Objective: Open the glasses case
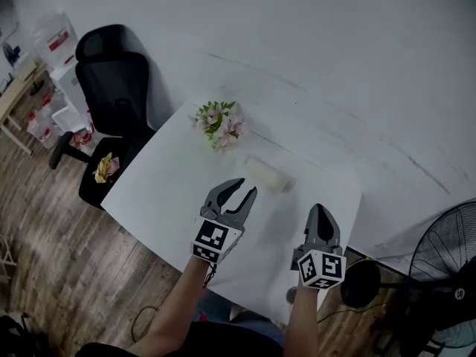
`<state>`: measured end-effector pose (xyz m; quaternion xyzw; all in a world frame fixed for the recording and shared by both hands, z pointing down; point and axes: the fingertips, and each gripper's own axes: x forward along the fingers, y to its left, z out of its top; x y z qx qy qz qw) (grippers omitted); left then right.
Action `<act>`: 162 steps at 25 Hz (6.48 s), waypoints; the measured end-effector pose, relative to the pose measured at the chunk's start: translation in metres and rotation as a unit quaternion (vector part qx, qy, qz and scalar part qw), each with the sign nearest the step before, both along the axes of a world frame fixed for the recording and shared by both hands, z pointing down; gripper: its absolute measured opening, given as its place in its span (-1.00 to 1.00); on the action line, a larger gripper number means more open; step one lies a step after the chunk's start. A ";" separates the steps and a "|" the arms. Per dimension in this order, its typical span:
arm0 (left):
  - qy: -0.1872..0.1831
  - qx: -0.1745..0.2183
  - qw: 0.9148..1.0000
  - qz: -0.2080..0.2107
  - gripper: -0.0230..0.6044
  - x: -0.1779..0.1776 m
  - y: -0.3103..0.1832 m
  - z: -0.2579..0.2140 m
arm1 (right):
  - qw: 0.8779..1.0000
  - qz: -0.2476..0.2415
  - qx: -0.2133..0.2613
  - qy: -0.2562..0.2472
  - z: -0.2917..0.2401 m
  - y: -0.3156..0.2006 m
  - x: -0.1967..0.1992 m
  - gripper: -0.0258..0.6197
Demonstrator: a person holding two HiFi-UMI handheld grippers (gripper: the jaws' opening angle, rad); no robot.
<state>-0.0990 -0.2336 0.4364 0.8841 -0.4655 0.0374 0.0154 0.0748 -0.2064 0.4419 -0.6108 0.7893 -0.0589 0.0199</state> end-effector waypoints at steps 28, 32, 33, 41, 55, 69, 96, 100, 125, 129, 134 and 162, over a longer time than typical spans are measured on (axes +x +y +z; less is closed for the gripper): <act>-0.200 -0.013 0.972 0.124 -0.38 0.081 -0.057 0.062 | 0.999 0.026 -0.021 -0.008 0.013 -0.007 0.055 -0.89; -0.340 0.000 0.924 0.174 -0.27 0.098 -0.064 0.093 | 0.999 0.026 -0.027 -0.015 0.020 -0.008 0.062 -0.89; -0.376 0.005 0.908 0.184 -0.25 0.102 -0.065 0.102 | 0.999 0.026 -0.028 -0.016 0.021 -0.008 0.063 -0.89; -0.566 0.034 0.783 0.255 -0.23 0.120 -0.073 0.168 | 0.999 0.026 -0.036 -0.023 0.030 -0.009 0.073 -0.89; -0.646 0.051 0.704 0.290 -0.30 0.134 -0.085 0.216 | 0.998 0.029 -0.043 -0.020 0.033 -0.013 0.080 -0.89; -0.659 0.054 0.693 0.289 -0.52 0.129 -0.089 0.226 | 0.998 0.038 -0.048 -0.021 0.037 -0.012 0.086 -0.89; -0.643 0.091 0.723 0.235 -0.87 0.151 -0.150 0.179 | 0.997 0.049 -0.052 -0.023 0.039 -0.008 0.092 -0.89; -0.643 0.085 0.723 0.237 -0.88 0.153 -0.153 0.183 | 0.997 0.053 -0.054 -0.023 0.038 -0.007 0.096 -0.89; -0.251 -0.008 0.966 0.064 -0.90 0.113 -0.101 0.049 | 1.000 0.006 -0.019 -0.023 0.005 -0.010 0.059 -0.89; -0.148 -0.011 0.989 0.025 -0.90 0.097 -0.081 0.017 | 1.000 -0.003 -0.007 -0.022 -0.006 -0.009 0.053 -0.89; -0.089 0.011 0.996 -0.014 -0.90 0.079 -0.058 -0.010 | 1.000 -0.012 0.005 -0.021 -0.016 -0.006 0.047 -0.89; 0.017 0.051 0.998 -0.042 -0.90 0.052 -0.002 -0.054 | 0.999 -0.016 0.035 -0.019 -0.037 -0.001 0.041 -0.90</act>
